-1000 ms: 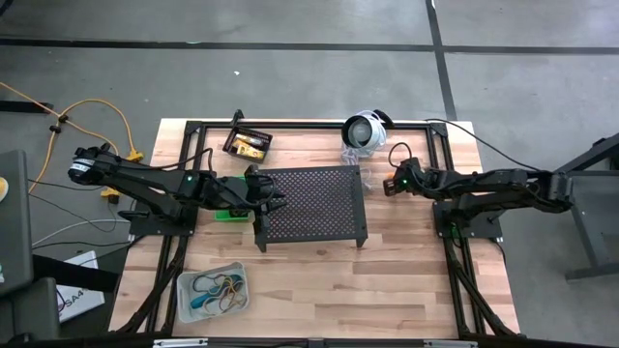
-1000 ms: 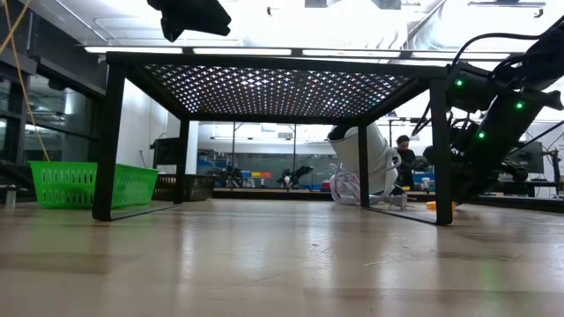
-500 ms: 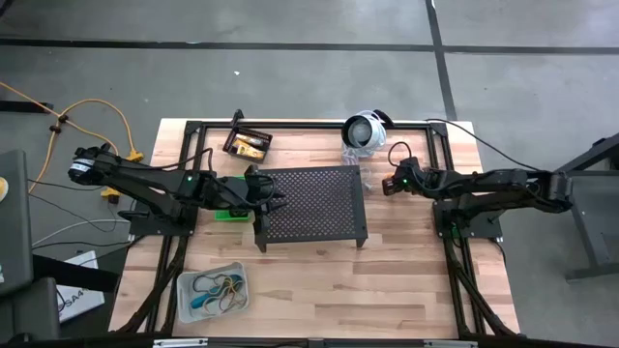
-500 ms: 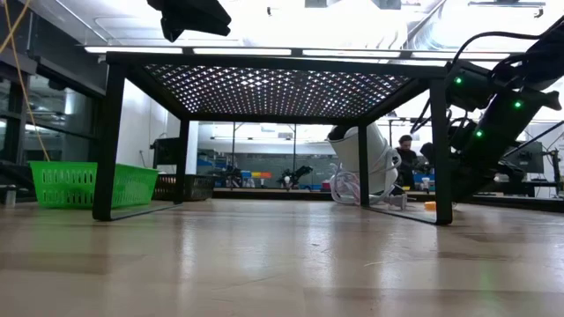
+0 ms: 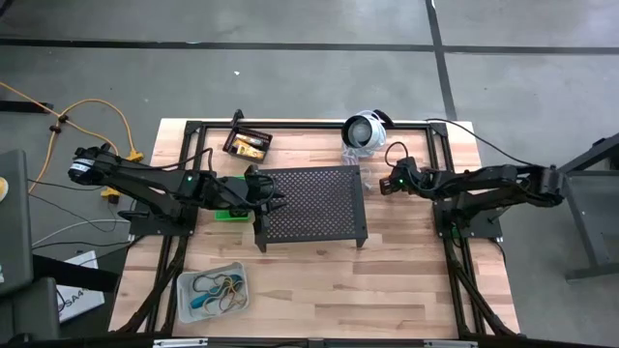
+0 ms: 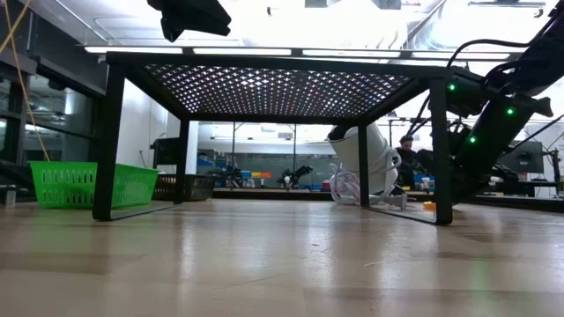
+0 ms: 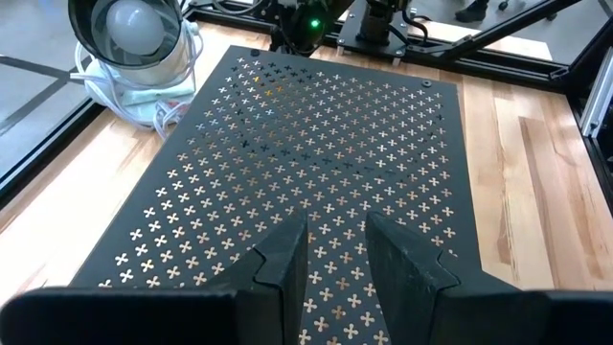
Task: Pick & Place Office Desk Supplies
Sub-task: Put the yellow spring keychain into the green bin
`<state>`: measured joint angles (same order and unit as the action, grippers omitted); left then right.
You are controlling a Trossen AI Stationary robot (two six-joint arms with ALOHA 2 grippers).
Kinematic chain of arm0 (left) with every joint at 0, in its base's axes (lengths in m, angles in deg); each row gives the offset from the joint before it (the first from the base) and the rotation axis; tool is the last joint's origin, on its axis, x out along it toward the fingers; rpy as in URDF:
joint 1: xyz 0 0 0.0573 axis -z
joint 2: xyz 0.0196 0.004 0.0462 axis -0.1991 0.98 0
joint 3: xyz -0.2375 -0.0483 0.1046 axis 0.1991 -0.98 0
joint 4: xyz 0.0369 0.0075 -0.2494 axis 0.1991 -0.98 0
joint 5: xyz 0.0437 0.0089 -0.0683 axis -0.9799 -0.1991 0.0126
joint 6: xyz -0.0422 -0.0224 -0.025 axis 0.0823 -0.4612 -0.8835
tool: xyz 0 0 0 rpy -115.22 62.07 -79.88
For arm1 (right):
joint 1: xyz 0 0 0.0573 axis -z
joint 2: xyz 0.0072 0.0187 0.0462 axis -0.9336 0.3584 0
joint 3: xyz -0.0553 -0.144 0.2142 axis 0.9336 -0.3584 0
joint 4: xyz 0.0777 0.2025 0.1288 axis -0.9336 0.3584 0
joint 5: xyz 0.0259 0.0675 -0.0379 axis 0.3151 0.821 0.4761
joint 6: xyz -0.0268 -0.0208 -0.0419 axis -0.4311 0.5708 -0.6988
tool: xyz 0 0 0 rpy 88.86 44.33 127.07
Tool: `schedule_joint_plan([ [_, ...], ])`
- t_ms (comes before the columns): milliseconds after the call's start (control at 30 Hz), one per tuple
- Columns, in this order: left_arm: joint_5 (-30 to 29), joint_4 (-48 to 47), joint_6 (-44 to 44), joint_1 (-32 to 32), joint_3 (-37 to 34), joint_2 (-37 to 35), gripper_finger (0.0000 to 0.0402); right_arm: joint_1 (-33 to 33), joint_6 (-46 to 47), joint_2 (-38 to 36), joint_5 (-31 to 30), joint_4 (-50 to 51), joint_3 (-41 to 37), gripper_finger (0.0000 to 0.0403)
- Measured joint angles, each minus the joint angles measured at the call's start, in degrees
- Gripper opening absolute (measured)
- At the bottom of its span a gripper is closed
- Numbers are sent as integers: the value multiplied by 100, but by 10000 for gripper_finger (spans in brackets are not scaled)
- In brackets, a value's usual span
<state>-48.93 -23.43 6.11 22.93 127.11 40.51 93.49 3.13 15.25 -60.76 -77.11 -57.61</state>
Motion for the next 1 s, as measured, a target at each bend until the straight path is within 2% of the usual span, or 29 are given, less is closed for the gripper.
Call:
schedule_joint_plan([
  [167,1,0,0,0,0,0,104,2,-6,5,7,17,0,116],
  [700,1,0,-2,0,0,0,104,2,-46,7,-18,37,-13,33],
  [1000,1,0,-1,0,0,0,104,0,-133,7,-28,39,-13,27],
])
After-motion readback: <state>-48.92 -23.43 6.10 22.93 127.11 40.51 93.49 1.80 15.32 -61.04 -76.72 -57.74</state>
